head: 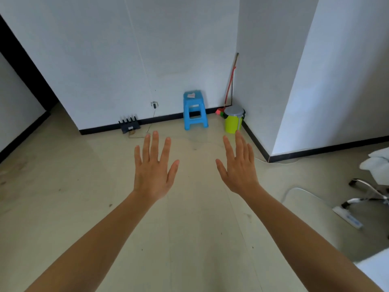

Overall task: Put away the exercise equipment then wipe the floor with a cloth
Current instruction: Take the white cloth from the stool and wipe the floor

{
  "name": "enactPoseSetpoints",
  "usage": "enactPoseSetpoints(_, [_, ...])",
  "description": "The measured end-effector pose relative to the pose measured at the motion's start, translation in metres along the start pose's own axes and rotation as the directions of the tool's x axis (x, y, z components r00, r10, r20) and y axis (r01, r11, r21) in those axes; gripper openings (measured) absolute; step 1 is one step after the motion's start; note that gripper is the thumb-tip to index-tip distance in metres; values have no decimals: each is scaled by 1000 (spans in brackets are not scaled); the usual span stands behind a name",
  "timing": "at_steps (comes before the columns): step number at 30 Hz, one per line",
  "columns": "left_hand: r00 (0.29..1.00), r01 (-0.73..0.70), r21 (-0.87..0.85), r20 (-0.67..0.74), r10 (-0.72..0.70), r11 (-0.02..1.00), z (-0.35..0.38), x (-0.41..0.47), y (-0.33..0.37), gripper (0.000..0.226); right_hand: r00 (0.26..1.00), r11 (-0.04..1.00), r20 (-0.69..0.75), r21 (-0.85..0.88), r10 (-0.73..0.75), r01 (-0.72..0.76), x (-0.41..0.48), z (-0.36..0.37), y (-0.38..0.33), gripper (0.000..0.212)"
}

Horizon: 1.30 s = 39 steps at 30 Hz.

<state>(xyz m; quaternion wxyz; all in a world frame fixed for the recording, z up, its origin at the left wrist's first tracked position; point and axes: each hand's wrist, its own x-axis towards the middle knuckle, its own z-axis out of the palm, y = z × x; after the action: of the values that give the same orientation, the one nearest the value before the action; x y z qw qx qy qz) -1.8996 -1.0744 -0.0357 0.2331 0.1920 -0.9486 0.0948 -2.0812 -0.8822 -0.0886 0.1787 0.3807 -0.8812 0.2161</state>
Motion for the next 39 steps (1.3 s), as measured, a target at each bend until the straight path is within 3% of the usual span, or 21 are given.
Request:
enactPoseSetpoints(3, [999,51,19,-13,-50,999,32,71,-39,68,1000,1000,18,28,3,-4,87,40,0,74])
enactPoseSetpoints(9, [993,114,18,-27,-114,993,139,197,-121,69,987,989,62,-7,-149,150,246,147,0,74])
enactPoseSetpoints(18, [993,62,-38,-102,-65,997,274,458,-242,65,995,994,32,-46,-98,100,517,271,13,75])
enactPoseSetpoints(28, [996,-47,-36,77,50,998,469,709,-301,69,994,992,60,-93,89,-83,740,417,121,71])
enactPoseSetpoints(34, [969,24,-3,245,-22,1000,598,873,-331,71,977,989,157,-63,145,-136,906,528,196,75])
enactPoseSetpoints(39, [970,26,9,242,-27,1000,642,1012,-364,71,963,985,207,-36,174,-170,1058,576,224,76])
